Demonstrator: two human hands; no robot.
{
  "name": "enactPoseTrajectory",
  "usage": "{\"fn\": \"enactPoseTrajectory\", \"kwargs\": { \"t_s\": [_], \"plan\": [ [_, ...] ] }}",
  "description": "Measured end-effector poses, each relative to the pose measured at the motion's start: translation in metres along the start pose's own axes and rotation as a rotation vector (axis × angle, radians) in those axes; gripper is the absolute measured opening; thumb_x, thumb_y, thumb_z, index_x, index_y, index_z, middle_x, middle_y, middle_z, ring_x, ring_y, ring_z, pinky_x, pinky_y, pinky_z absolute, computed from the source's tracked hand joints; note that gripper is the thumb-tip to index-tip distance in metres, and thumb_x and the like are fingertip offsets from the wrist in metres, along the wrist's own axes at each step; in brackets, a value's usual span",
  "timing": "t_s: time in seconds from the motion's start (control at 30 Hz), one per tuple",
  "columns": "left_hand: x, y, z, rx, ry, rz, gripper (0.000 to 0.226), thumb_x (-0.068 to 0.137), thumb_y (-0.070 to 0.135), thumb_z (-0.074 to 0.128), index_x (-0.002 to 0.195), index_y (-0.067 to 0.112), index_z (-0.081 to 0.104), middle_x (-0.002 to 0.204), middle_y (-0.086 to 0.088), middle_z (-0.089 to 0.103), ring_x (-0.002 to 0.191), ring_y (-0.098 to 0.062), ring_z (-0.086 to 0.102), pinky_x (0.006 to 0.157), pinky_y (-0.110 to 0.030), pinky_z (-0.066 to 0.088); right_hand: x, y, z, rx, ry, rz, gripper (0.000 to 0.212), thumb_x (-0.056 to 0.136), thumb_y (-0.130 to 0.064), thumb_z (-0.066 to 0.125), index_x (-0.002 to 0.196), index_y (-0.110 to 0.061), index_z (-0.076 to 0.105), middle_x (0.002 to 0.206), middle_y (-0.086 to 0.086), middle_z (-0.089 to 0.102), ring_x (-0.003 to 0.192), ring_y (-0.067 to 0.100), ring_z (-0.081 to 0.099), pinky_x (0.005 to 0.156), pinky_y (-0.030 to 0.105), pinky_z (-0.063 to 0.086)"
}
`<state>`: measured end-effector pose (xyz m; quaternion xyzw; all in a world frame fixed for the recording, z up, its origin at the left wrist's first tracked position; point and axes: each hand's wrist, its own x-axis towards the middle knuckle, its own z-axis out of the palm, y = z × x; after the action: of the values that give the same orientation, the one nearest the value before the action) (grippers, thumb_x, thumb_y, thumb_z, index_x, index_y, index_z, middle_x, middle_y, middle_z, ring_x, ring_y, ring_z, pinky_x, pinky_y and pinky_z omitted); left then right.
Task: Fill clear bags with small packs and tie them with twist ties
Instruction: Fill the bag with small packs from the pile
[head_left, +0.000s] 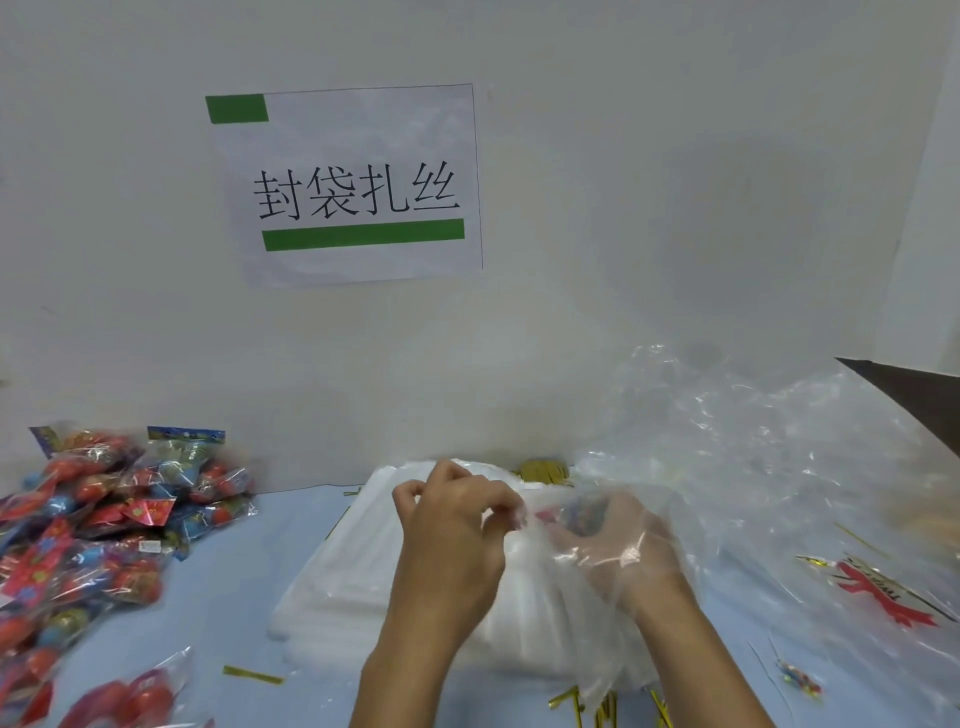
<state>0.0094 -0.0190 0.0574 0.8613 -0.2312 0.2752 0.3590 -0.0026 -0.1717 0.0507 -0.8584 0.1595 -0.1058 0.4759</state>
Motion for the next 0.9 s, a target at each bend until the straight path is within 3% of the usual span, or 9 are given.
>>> {"fn": "enactPoseTrajectory", "kwargs": {
  "t_s": [0.13,0.3,0.37,0.47,0.6,0.67,0.77,0.83,0.9],
  "plan": [
    [0.002,-0.003,-0.010,-0.051,0.076,-0.034,0.051,0.077,0.000,0.075,0.055,0.044,0.058,0.092,0.048,0.052,0.095,0.009,0.046,0.088,-0.009,0.018,-0.007,-0.002,0.003,-0.054,0.059,0.000,0.035,0.082,-0.055,0.075,0.086,-0.021,0.068,0.095,0.001,0.071,0.091,0.021,0.066,0.085,0.033,0.055],
    [0.001,-0.010,-0.016,0.006,0.035,-0.128,0.051,0.082,0.010,0.076,0.053,0.046,0.054,0.085,0.051,0.052,0.095,0.009,0.047,0.088,-0.010,0.018,-0.011,-0.016,-0.007,-0.378,-0.190,-0.099,0.042,0.098,-0.058,0.052,0.068,-0.029,0.047,0.082,-0.002,0.054,0.090,0.017,0.054,0.082,0.021,0.041],
    [0.001,-0.012,-0.017,-0.004,0.028,-0.151,0.050,0.082,0.013,0.077,0.051,0.044,0.055,0.080,0.045,0.057,0.092,0.004,0.051,0.088,-0.023,0.024,-0.007,-0.014,-0.010,-0.423,-0.221,-0.128,0.034,0.099,-0.054,0.052,0.086,-0.023,0.057,0.089,-0.003,0.057,0.085,0.013,0.050,0.075,0.018,0.042],
    [0.001,-0.012,-0.020,-0.094,0.030,-0.164,0.046,0.081,0.010,0.078,0.052,0.043,0.061,0.078,0.036,0.062,0.087,-0.002,0.055,0.093,-0.039,0.038,-0.004,-0.009,-0.005,-0.354,-0.104,-0.149,0.041,0.095,-0.047,0.063,0.126,-0.021,0.053,0.117,-0.006,0.050,0.102,0.012,0.047,0.072,0.015,0.029],
    [0.001,-0.008,-0.026,-0.147,-0.038,-0.121,0.030,0.081,0.013,0.079,0.071,0.040,0.070,0.088,0.033,0.060,0.091,-0.004,0.055,0.082,-0.027,0.037,-0.006,-0.012,0.008,-0.257,0.004,-0.061,0.038,0.086,-0.057,0.067,0.095,-0.024,0.050,0.110,-0.002,0.059,0.096,0.017,0.057,0.080,0.023,0.042],
    [0.000,-0.006,-0.030,-0.140,-0.107,-0.070,0.030,0.080,0.019,0.081,0.083,0.046,0.067,0.098,0.037,0.057,0.100,0.000,0.051,0.086,-0.026,0.036,-0.007,-0.013,0.009,-0.221,0.019,-0.066,0.038,0.085,-0.054,0.068,0.099,-0.021,0.052,0.107,-0.001,0.060,0.101,0.022,0.061,0.089,0.033,0.051],
    [-0.002,-0.006,-0.032,-0.110,-0.309,0.001,0.064,0.071,0.034,0.086,0.115,0.063,0.048,0.122,0.038,0.048,0.121,0.005,0.038,0.101,-0.028,0.032,-0.012,-0.020,0.001,-0.231,0.036,-0.078,0.036,0.086,-0.057,0.067,0.082,-0.026,0.050,0.084,-0.009,0.052,0.082,0.015,0.057,0.078,0.029,0.048],
    [0.000,-0.005,-0.027,-0.120,-0.306,0.043,0.053,0.073,0.031,0.085,0.110,0.056,0.057,0.120,0.032,0.055,0.122,0.003,0.043,0.101,-0.025,0.034,-0.016,-0.027,-0.004,-0.304,-0.014,-0.082,0.042,0.089,-0.059,0.063,0.078,-0.022,0.048,0.083,-0.005,0.054,0.074,0.013,0.053,0.071,0.025,0.044],
    [0.001,-0.007,-0.021,-0.171,-0.192,0.015,0.028,0.080,0.015,0.080,0.089,0.041,0.071,0.101,0.026,0.068,0.106,0.002,0.057,0.088,-0.016,0.041,-0.021,-0.036,-0.010,-0.463,-0.129,-0.115,0.042,0.095,-0.057,0.058,0.074,-0.021,0.049,0.084,0.001,0.059,0.073,0.013,0.055,0.063,0.021,0.043]
  ]
}}
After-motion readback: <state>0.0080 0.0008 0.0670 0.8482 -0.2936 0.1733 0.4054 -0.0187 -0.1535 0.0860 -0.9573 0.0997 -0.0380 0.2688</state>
